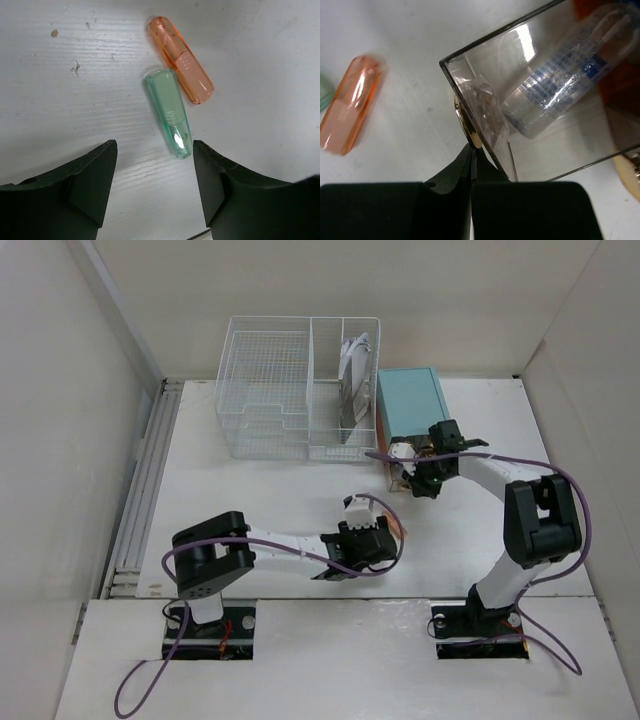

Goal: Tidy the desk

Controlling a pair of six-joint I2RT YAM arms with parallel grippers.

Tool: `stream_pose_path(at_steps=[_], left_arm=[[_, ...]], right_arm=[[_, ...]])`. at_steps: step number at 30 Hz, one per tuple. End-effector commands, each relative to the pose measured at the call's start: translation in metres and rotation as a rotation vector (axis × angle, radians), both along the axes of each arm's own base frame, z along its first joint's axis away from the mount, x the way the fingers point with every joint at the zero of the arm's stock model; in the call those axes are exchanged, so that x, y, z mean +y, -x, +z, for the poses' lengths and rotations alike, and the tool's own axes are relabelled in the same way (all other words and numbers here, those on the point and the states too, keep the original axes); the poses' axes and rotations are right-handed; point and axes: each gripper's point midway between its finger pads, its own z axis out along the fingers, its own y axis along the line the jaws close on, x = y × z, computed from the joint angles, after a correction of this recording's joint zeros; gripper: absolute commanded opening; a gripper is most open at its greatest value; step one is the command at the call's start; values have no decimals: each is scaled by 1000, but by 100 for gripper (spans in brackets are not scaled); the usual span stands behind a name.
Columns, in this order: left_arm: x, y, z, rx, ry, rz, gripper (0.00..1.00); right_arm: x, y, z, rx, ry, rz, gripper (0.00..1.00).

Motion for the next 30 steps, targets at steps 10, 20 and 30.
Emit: stream_pose_path(at_steps=[10,20,30], left_arm=[[-15,-14,-9,-29,-204,6,60],[-28,-16,-20,-8,-299,-19,54],[-15,-7,-39,42,-381,-32,47]], right_arm=[[23,-75,27,-195,-56,-228,0],[14,-87,58,-270,-98,-307,0],[15,-101,60,-214,-137,-314,0]])
